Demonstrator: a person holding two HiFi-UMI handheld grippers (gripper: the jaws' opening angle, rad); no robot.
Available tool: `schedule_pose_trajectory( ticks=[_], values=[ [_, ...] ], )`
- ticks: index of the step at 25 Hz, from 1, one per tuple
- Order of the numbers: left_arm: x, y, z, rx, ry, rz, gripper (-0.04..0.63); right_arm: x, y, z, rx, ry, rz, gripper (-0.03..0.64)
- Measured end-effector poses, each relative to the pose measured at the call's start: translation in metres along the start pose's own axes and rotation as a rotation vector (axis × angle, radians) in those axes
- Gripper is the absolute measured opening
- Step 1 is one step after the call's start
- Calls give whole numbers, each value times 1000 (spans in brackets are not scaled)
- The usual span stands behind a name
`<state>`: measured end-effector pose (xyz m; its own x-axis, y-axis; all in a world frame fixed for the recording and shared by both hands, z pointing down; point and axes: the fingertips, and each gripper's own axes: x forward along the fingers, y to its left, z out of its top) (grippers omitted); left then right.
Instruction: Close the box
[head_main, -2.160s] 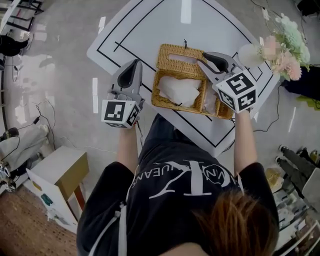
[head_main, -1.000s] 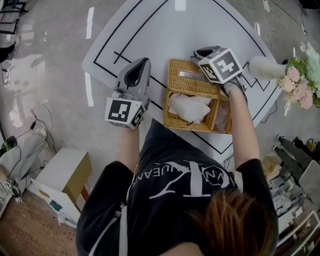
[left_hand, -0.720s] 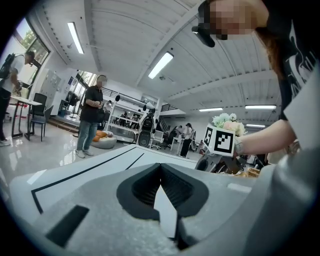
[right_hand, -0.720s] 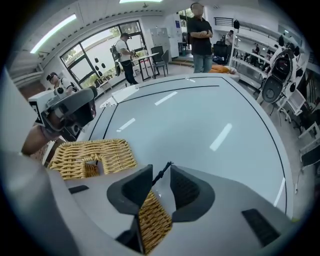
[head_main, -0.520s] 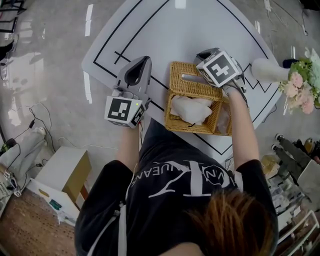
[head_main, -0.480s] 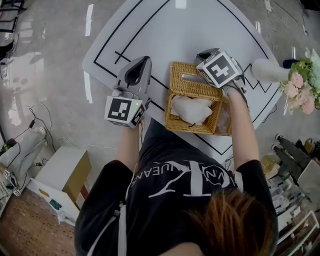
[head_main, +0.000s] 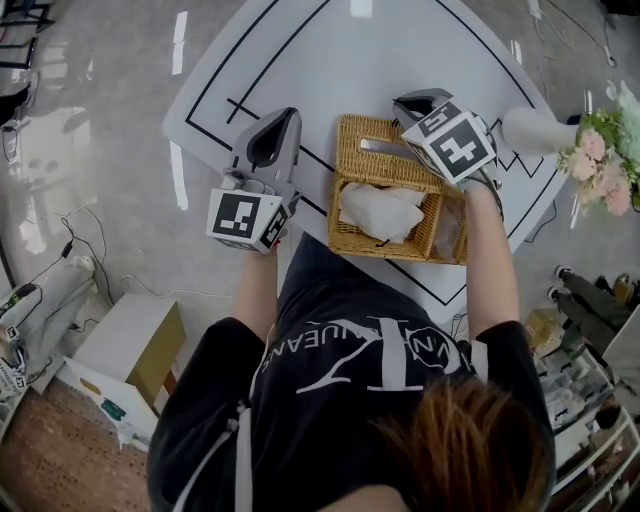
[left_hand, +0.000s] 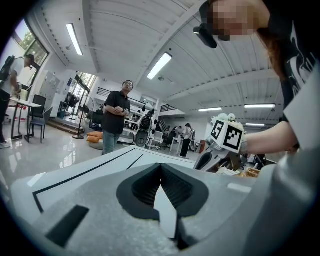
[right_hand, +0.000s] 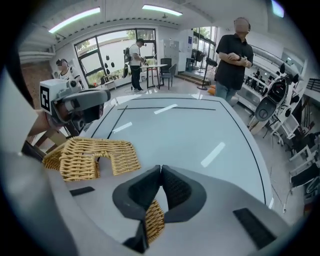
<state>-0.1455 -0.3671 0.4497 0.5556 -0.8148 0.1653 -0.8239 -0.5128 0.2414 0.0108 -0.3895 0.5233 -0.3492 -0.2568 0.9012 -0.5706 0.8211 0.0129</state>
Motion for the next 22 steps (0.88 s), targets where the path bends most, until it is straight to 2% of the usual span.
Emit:
schedule_pose_trajectory(
  ticks=[17, 22],
  values=[
    [-26, -53, 37, 92, -70, -27, 9, -105, 17, 22, 56, -317, -37, 3],
    [-35, -67, 49, 113, -89, -29, 9, -130, 27, 20, 50, -369, -64, 0]
  ],
)
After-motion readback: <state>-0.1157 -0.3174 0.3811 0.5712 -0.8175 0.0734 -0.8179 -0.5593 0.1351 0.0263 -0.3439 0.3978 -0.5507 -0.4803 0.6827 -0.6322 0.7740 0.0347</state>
